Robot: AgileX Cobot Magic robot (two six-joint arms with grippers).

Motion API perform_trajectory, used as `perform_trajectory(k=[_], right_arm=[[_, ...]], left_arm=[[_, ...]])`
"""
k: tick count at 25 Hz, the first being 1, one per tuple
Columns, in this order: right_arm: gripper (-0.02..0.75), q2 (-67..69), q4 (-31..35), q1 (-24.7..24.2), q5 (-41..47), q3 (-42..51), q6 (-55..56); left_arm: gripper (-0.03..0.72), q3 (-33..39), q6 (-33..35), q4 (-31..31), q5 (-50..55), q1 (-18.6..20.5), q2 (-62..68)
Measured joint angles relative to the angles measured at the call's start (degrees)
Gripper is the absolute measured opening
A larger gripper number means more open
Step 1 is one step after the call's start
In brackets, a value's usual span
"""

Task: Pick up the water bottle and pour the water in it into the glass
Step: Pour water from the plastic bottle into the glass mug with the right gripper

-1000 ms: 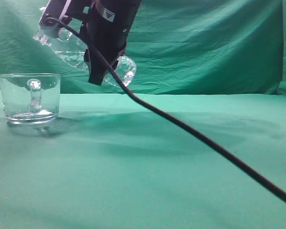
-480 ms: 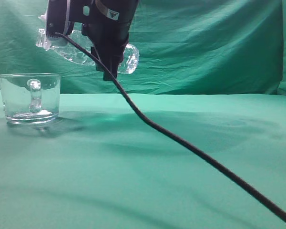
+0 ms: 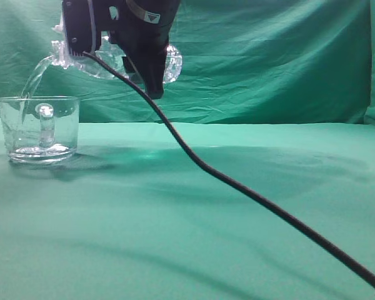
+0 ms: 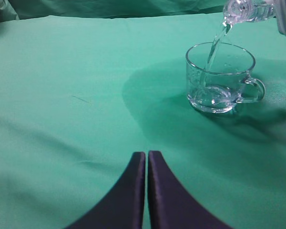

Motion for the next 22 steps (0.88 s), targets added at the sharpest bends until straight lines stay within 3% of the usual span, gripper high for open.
perform_trajectory(k=[22], right_arm=[[0.293, 0.0, -1.1, 0.0, 1.4, 0.0, 0.0]], left_arm=[[0.000, 0.0, 0.0, 0.0, 0.0, 0.0, 0.0]])
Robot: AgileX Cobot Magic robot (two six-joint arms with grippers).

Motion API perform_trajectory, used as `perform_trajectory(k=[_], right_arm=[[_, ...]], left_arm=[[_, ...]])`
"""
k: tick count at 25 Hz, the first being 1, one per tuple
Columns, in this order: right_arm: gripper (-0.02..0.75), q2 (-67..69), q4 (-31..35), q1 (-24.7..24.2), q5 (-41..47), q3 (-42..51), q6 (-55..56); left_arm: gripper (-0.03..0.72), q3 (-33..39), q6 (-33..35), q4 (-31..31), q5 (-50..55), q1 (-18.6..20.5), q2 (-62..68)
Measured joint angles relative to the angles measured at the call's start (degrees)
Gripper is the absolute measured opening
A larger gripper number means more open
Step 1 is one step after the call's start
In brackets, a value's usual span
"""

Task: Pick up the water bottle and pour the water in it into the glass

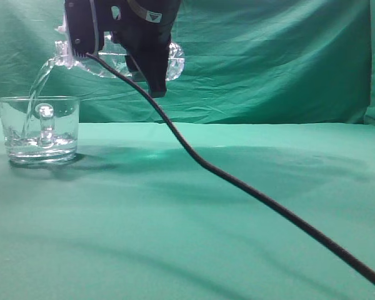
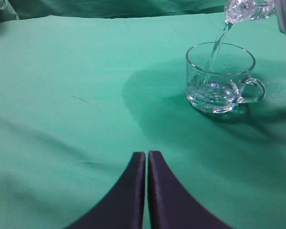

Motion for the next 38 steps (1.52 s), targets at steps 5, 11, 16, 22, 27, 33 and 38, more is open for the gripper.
perform_trajectory(k=[5, 11, 16, 22, 27, 33, 38], right_arm=[[0.293, 0.0, 4.5, 0.0, -0.1, 0.0, 2.5], [0.293, 0.0, 18.8, 0.0, -4.8, 0.0, 5.4], [0.293, 0.0, 26.8, 0.0, -4.9, 0.0, 8.9], [0.293, -7.4, 45.1, -3.3, -5.4, 0.8, 15.3], [0.293, -17.0, 50.4, -10.1, -15.4, 9.7, 17.4], [0.293, -27.1, 50.5, -21.2, -33.5, 25.9, 21.2], [0.293, -29.0, 49.4, -30.5, -53.5, 38.3, 21.4]], left_arm=[[0.000, 0.0, 0.0, 0.0, 0.0, 0.0, 0.0], [0.000, 0.0, 0.0, 0.0, 0.0, 0.0, 0.0], [0.000, 0.0, 0.0, 0.0, 0.0, 0.0, 0.0], [0.000, 0.0, 0.0, 0.0, 0.0, 0.0, 0.0], [0.000, 0.0, 0.0, 0.0, 0.0, 0.0, 0.0], [0.000, 0.0, 0.0, 0.0, 0.0, 0.0, 0.0], [0.000, 0.0, 0.0, 0.0, 0.0, 0.0, 0.0]])
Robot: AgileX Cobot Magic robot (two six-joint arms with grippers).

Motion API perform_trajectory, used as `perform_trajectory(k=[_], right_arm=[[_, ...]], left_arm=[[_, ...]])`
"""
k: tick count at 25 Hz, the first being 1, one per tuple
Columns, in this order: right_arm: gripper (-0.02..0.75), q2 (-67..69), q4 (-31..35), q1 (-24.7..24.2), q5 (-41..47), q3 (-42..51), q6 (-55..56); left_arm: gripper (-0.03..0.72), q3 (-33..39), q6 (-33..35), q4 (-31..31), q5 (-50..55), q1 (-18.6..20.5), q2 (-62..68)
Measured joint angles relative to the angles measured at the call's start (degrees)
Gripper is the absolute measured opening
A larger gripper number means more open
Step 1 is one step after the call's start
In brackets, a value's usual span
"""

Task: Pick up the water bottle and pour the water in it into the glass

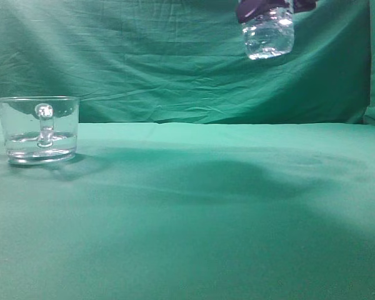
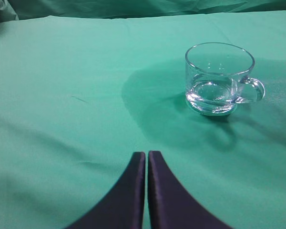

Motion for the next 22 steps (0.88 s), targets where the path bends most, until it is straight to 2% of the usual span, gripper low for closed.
perform_trajectory(k=[4, 8, 11, 17, 22], right_arm=[[0.293, 0.0, -0.7, -6.2, -9.8, 7.9, -1.4], [0.293, 2.3, -0.8, -9.3, -12.5, 11.4, -6.0], [0.293, 5.2, -0.6, -9.4, -14.7, 12.2, -8.9], [0.293, 13.2, 0.5, -9.4, -25.6, 12.3, -11.1], [0.293, 16.8, 1.7, -9.4, -27.1, 12.3, -16.1]], left_arm=[[0.000, 0.0, 0.0, 0.0, 0.0, 0.0, 0.0], [0.000, 0.0, 0.0, 0.0, 0.0, 0.0, 0.0], [0.000, 0.0, 0.0, 0.0, 0.0, 0.0, 0.0], [0.000, 0.0, 0.0, 0.0, 0.0, 0.0, 0.0], [0.000, 0.0, 0.0, 0.0, 0.0, 0.0, 0.0]])
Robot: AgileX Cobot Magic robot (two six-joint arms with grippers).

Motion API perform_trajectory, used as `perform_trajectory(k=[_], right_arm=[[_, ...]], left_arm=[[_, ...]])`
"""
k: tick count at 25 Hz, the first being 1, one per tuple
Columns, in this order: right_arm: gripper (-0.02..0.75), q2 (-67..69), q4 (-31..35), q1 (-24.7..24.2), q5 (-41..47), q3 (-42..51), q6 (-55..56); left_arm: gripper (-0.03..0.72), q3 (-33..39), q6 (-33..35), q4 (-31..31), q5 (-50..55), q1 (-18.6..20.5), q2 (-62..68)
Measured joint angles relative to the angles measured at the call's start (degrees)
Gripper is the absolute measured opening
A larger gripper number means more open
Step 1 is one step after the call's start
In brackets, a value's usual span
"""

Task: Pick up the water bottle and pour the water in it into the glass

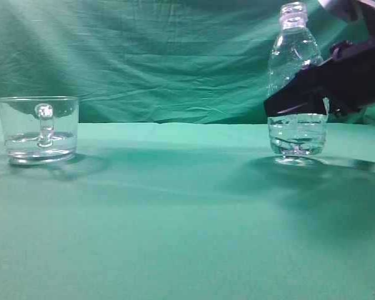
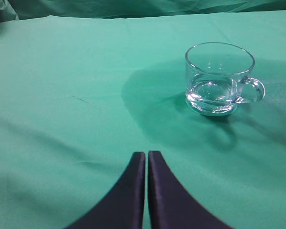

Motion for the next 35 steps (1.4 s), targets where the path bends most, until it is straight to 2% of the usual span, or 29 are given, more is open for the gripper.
perform_trajectory(k=[7, 16, 17, 20, 21, 32, 35], right_arm=[[0.293, 1.1, 0.2, 0.0, -0.9, 0.0, -1.6], [0.622, 1.1, 0.9, 0.0, -1.0, 0.0, 0.9], [0.648, 1.0, 1.4, 0.0, -1.1, 0.0, 2.1], [0.644, -1.0, 2.1, -0.1, -1.1, 0.0, 5.2], [0.686, -2.3, 2.2, -0.3, -1.1, 0.0, 5.7], [0.670, -23.3, 0.3, -0.5, 0.0, 0.0, 15.7], [0.486, -30.5, -2.5, -0.5, 2.3, 0.0, 19.2]], left_arm=[[0.000, 0.0, 0.0, 0.0, 0.0, 0.0, 0.0], [0.000, 0.0, 0.0, 0.0, 0.0, 0.0, 0.0], [0.000, 0.0, 0.0, 0.0, 0.0, 0.0, 0.0], [0.000, 0.0, 0.0, 0.0, 0.0, 0.0, 0.0], [0.000, 0.0, 0.0, 0.0, 0.0, 0.0, 0.0], [0.000, 0.0, 0.0, 0.0, 0.0, 0.0, 0.0], [0.000, 0.0, 0.0, 0.0, 0.0, 0.0, 0.0]])
